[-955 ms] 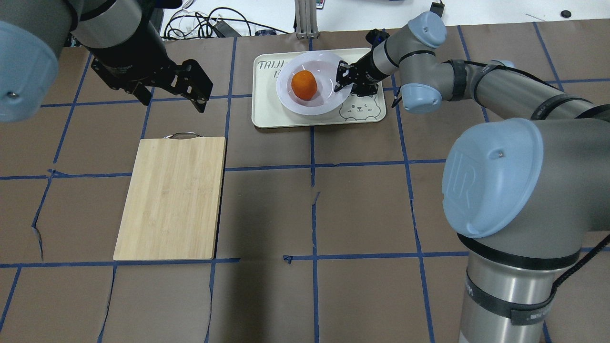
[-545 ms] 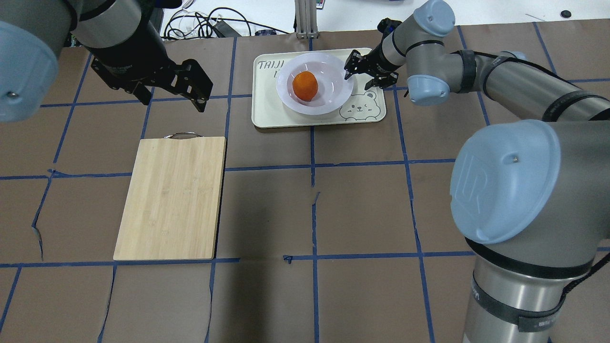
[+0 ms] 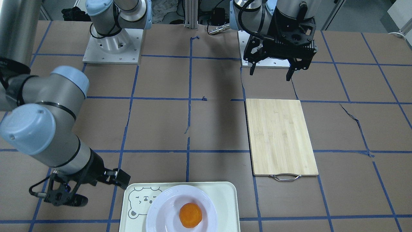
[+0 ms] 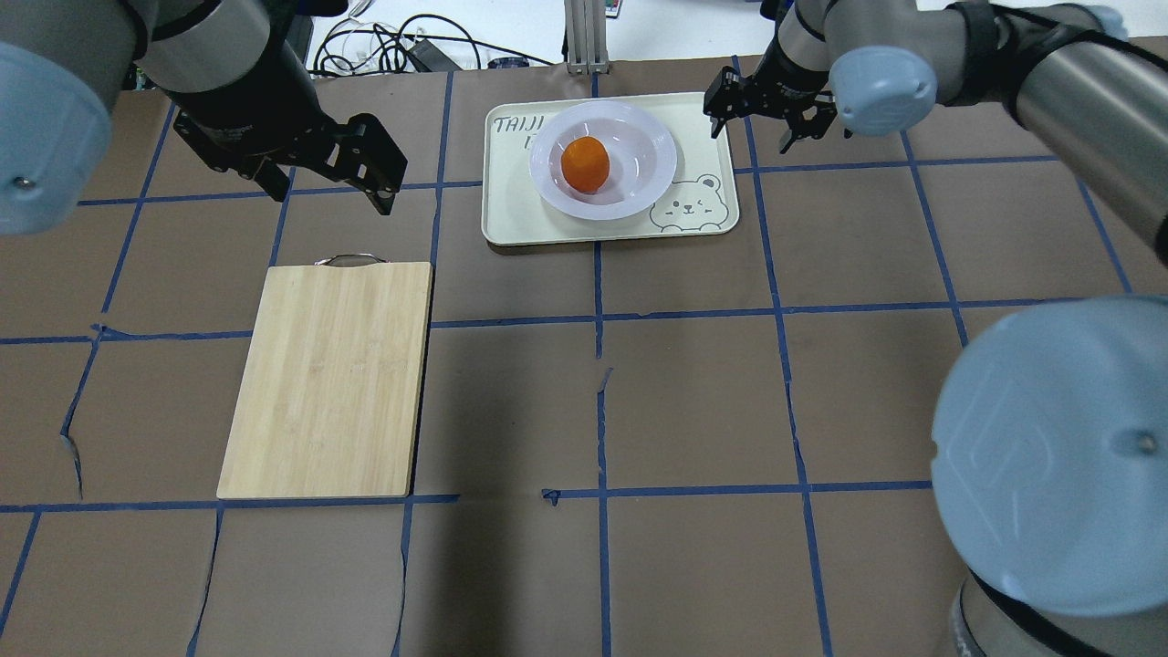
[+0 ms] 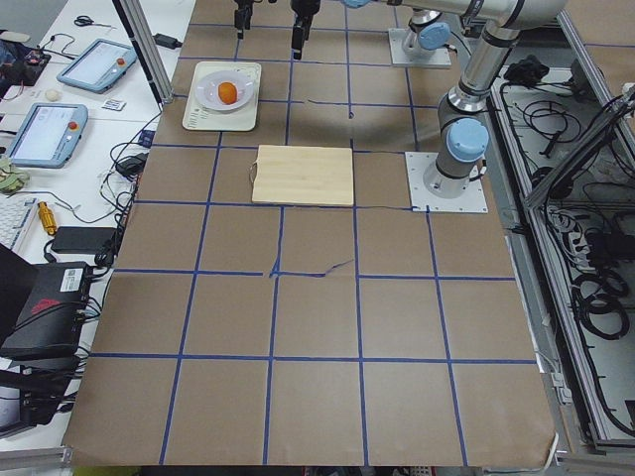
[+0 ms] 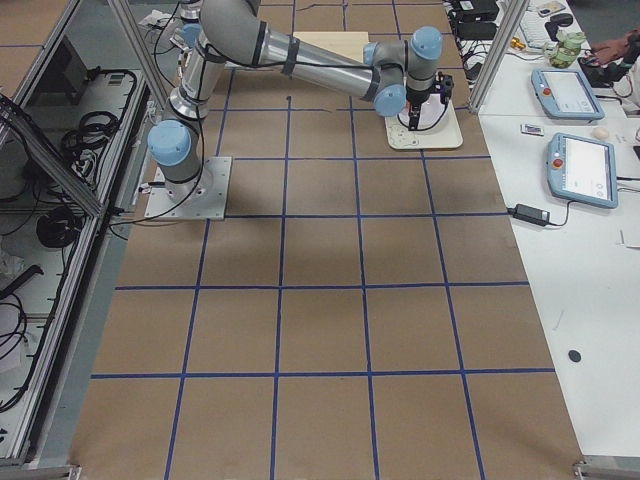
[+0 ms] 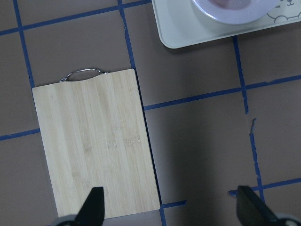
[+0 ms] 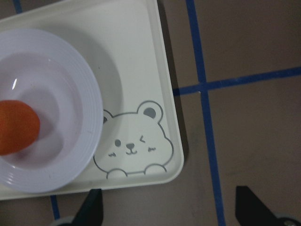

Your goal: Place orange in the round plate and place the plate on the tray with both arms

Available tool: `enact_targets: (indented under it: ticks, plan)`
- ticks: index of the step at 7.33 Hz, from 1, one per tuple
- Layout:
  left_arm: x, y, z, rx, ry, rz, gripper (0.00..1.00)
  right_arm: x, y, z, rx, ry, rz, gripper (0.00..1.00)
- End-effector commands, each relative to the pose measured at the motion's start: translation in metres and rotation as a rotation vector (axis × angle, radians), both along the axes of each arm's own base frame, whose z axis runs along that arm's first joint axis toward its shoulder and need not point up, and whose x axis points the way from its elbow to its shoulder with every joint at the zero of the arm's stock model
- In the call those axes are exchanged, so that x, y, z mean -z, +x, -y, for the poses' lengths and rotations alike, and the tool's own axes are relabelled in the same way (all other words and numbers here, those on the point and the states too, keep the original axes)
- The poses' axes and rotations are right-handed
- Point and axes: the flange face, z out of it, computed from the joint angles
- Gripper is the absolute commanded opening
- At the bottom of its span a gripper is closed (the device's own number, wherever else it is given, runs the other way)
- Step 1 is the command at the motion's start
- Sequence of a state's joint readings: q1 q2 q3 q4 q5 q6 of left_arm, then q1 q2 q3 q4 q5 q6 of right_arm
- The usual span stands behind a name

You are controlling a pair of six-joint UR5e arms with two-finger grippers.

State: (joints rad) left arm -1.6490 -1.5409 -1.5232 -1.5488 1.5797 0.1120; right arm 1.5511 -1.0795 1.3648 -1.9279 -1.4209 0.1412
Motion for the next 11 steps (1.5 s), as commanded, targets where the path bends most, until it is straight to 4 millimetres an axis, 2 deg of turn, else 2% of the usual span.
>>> enact_targets:
  ticks: [1, 2, 3, 5, 7, 11]
  plan:
    - [0.000, 0.000, 0.000, 0.001, 0.000, 0.000, 1.00, -0.077, 0.001, -0.068, -0.133, 0.066, -0.058, 1.00]
    - [0.000, 0.000, 0.000, 0.000, 0.001, 0.000, 1.00, -0.114, -0.002, -0.106, -0.209, 0.043, -0.097, 1.00]
    - [0.000, 0.000, 0.000, 0.000, 0.001, 0.000, 1.00, -0.139, -0.007, -0.142, -0.209, 0.042, -0.146, 1.00]
    - [0.000, 0.000, 0.000, 0.000, 0.001, 0.000, 1.00, -0.171, -0.005, -0.186, -0.220, 0.020, -0.153, 1.00]
    - [0.000, 0.000, 0.000, 0.000, 0.001, 0.000, 1.00, -0.165, -0.005, -0.186, -0.206, 0.017, -0.147, 1.00]
    - [0.000, 0.000, 0.000, 0.000, 0.001, 0.000, 1.00, -0.170, -0.006, -0.182, -0.197, -0.020, -0.152, 1.00]
